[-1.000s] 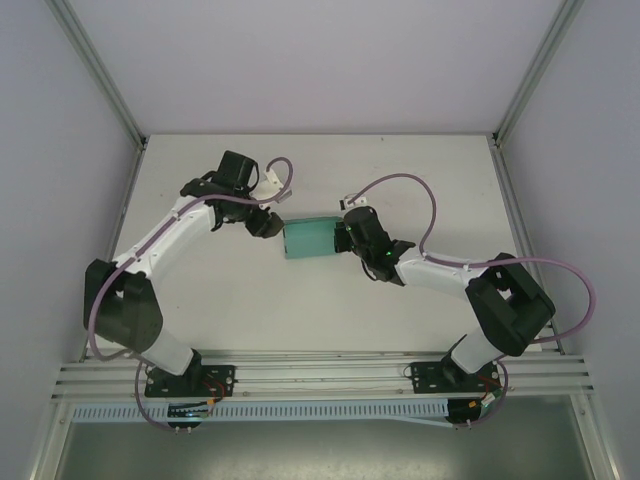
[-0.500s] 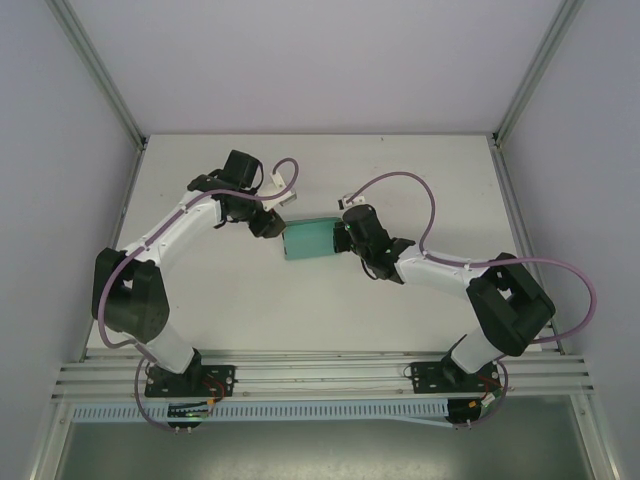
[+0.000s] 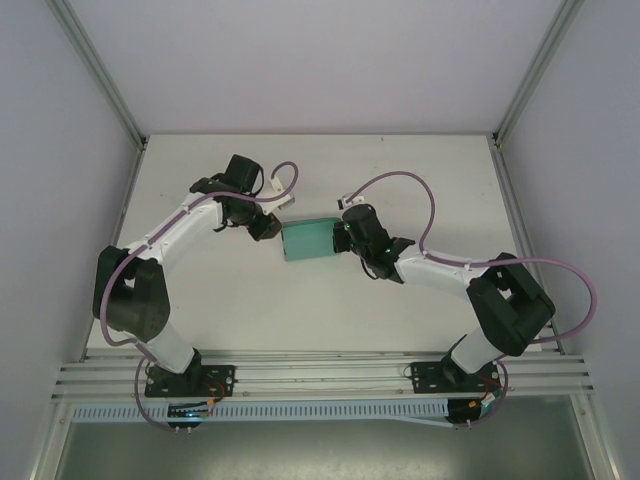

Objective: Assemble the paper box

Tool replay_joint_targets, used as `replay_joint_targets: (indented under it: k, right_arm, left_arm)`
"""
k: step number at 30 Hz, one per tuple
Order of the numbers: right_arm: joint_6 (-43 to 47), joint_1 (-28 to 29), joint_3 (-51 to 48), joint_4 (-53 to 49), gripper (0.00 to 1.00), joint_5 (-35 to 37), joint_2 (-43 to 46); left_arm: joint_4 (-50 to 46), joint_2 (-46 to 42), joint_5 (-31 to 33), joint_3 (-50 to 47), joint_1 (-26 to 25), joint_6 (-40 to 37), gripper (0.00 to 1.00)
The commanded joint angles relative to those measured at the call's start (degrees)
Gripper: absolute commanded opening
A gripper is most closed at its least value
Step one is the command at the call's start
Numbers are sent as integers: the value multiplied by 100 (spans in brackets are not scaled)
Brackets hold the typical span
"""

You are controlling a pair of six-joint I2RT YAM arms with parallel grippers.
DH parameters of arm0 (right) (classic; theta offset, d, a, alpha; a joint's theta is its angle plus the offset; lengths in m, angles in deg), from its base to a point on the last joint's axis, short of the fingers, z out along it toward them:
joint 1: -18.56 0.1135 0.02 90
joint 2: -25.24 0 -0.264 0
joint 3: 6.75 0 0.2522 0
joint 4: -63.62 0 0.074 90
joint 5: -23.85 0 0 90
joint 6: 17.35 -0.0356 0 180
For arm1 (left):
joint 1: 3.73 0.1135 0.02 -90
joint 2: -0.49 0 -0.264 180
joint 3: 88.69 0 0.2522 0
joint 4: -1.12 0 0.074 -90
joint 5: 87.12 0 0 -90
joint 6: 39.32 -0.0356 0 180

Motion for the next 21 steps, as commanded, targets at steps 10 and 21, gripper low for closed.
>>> replay_joint_targets:
  k: [10,21]
  right_arm:
    - [-89,78,-219,-1225,0,-340,-239]
    - [-1070,487,76,-2075,0,716,-318]
  left_arm:
    - [256,-4,-452,66,-26,604,7]
    - [236,-356,591,-252,-696,3763,10]
